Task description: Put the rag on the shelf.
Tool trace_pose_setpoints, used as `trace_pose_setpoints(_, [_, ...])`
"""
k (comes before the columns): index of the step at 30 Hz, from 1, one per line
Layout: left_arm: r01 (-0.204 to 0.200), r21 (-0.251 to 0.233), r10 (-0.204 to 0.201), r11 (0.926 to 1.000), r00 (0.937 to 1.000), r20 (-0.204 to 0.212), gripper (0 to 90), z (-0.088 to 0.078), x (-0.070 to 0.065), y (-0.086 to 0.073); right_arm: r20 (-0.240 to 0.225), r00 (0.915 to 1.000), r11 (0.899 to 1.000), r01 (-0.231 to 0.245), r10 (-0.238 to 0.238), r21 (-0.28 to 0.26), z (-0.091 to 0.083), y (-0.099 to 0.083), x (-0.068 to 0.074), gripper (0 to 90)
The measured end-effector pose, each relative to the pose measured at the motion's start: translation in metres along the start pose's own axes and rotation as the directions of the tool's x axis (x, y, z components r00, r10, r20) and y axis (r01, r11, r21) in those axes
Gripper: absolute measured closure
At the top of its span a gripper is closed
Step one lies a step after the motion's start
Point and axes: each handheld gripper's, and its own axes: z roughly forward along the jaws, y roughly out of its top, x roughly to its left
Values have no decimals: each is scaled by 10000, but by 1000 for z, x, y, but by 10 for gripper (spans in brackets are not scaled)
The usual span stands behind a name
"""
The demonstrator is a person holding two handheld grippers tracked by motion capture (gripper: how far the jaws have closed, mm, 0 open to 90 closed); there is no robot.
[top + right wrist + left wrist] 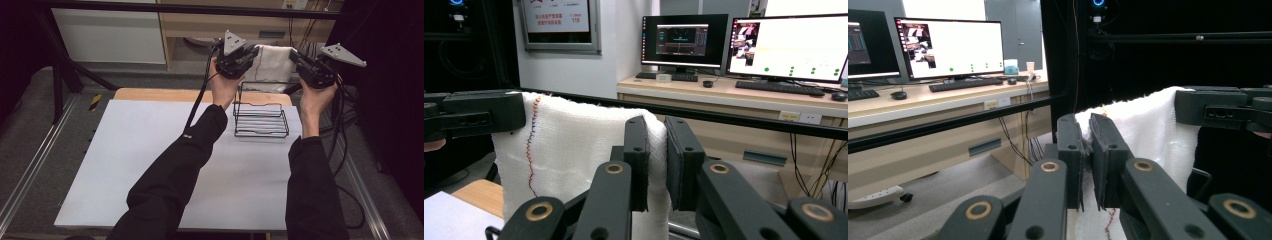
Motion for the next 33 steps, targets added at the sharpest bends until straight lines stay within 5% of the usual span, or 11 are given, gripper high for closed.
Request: trace_pose_setpoints(33, [-124,411,90,9991,9966,818,834,-19,-22,-27,-282,9992,9991,298,-289,313,-36,-23,1,800])
